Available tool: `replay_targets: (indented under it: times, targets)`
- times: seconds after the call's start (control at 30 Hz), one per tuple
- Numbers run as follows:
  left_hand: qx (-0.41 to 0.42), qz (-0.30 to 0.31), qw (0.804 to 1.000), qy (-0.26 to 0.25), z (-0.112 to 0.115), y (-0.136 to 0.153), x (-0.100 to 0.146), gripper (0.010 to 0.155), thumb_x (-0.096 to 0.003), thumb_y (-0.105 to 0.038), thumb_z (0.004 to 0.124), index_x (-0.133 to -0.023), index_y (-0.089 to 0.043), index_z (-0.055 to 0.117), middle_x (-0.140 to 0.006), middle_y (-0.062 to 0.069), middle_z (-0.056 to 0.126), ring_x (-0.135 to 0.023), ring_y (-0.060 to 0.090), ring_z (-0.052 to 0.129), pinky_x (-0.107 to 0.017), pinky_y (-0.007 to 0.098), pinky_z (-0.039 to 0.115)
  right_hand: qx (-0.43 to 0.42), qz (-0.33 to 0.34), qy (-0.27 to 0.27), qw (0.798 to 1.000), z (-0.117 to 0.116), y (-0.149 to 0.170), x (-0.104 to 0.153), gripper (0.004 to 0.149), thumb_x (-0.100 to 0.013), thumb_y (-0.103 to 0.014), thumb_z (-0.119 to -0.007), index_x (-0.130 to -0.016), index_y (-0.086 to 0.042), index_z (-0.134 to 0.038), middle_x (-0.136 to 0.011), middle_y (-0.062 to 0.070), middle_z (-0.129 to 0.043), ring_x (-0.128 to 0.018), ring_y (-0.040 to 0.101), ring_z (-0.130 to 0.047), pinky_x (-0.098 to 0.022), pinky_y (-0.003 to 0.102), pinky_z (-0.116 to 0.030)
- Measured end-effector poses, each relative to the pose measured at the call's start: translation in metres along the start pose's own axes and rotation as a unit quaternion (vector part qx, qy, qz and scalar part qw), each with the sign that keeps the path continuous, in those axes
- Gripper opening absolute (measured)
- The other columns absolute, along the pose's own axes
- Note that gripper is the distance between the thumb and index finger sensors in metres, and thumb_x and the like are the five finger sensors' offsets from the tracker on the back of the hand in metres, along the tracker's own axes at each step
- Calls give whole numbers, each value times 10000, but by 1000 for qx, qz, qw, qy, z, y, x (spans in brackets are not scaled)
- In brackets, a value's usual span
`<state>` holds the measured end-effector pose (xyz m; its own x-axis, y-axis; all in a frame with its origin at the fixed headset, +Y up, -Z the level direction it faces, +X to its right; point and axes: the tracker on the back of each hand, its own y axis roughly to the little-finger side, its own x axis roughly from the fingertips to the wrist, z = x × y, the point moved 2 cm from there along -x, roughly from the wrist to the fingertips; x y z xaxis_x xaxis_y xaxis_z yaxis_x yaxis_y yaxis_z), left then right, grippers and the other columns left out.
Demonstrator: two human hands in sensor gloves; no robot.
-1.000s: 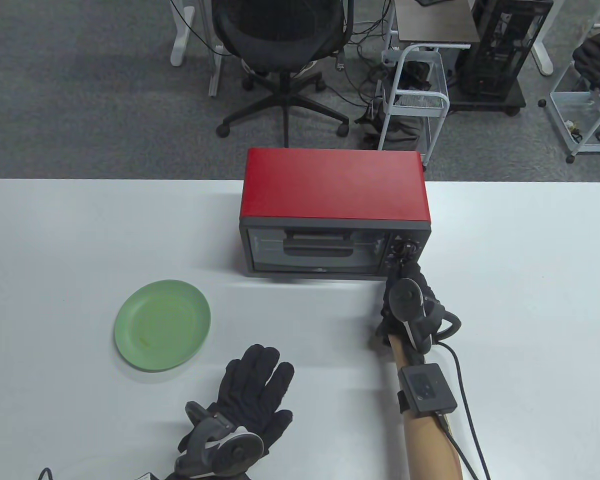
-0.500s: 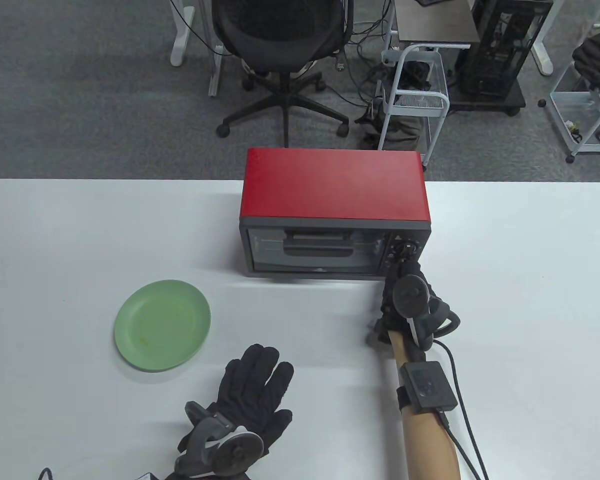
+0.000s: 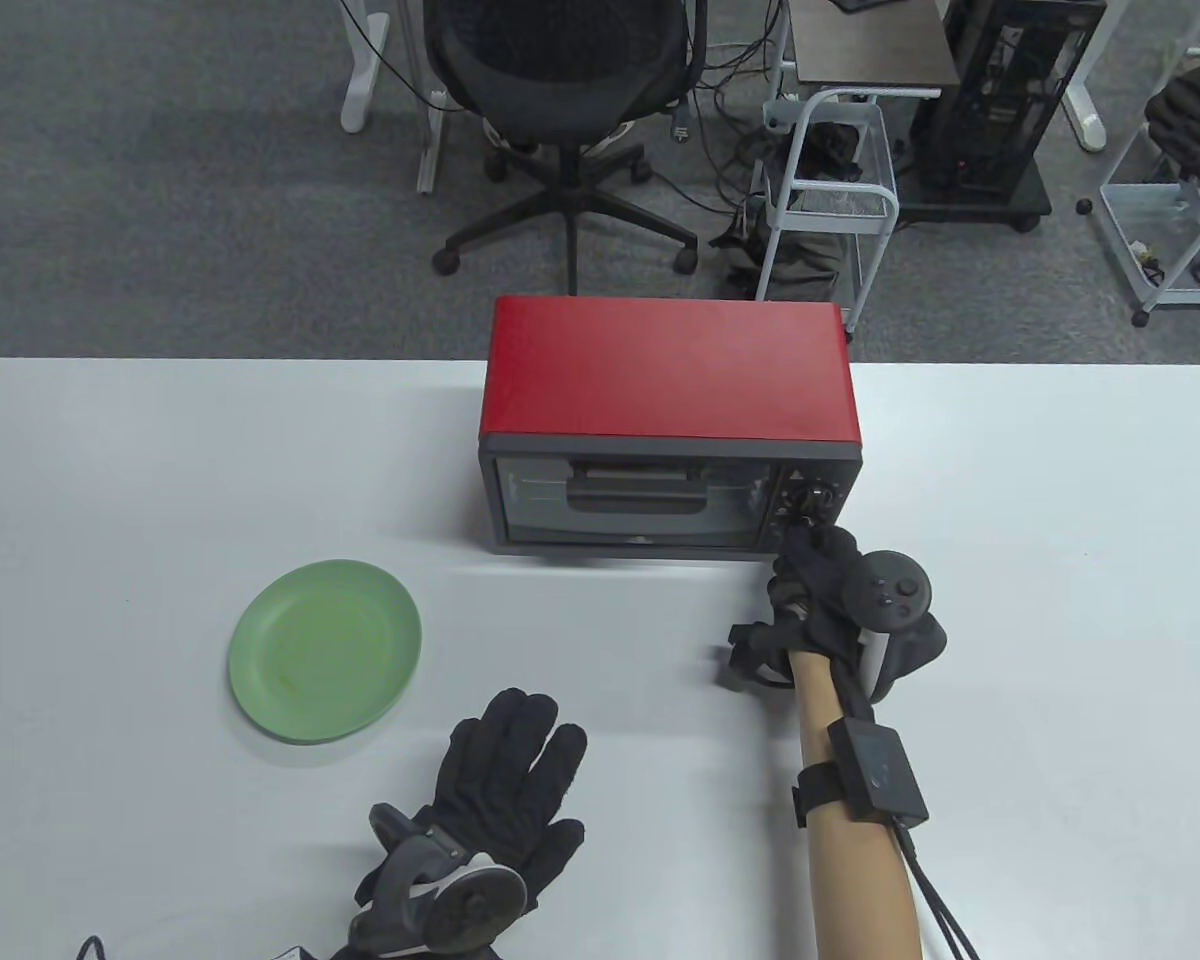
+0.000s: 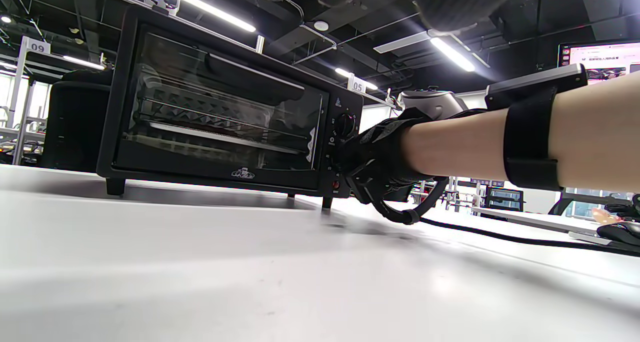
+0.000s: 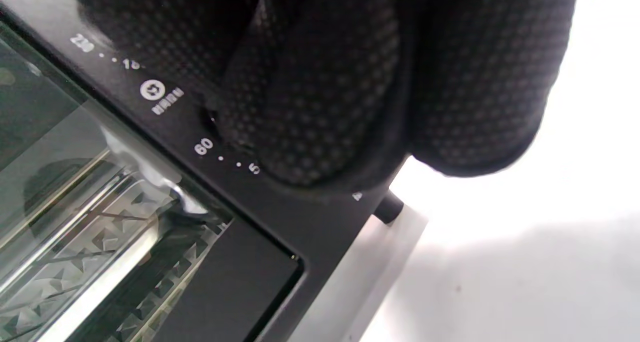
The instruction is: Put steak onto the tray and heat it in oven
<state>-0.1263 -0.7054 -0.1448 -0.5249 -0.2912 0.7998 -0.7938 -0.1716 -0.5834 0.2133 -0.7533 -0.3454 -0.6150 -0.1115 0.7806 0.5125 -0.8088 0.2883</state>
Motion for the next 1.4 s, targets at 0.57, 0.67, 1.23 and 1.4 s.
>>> replay_targets:
  times: [0.57,0.67,1.23,1.4]
  targets:
    - [16,-16,1000,4,3,8,-2,804,-499,-517,680,-1163,-180,376,-1214,219,336,-1099,534,364,-694,762,469,227,349,-29,909,57,-83,114,694,-497,-446,-791,-1021,-4,-681,-936,247,-851,-742,460,-951,-514,631,-788]
    - [14,-18,1000,2,3,8,-2,810,-497,-521,687,-1163,-182,375,-1217,216,334,-1101,532,361,-695,767,463,222,383,-91,892,70,-90,151,756,-512,-474,-759,-1089,-23,-572,-1066,276,-674,-915,518,-762,-614,691,-627]
    - [17,-25,1000,-1,4,13,-3,823,-492,-536,687,-1165,-181,372,-1220,210,334,-1108,526,352,-699,770,451,182,455,-218,844,72,-51,229,881,-518,-534,-704,-1144,-29,-345,-1165,291,-349,-1044,560,-402,-673,720,-423]
    - [16,-23,1000,-2,4,13,-3,825,-493,-539,684,-1166,-181,370,-1221,211,333,-1107,528,352,-700,769,453,186,453,-227,842,71,-47,230,885,-516,-537,-698,-1142,-32,-327,-1167,286,-331,-1048,554,-386,-676,719,-414]
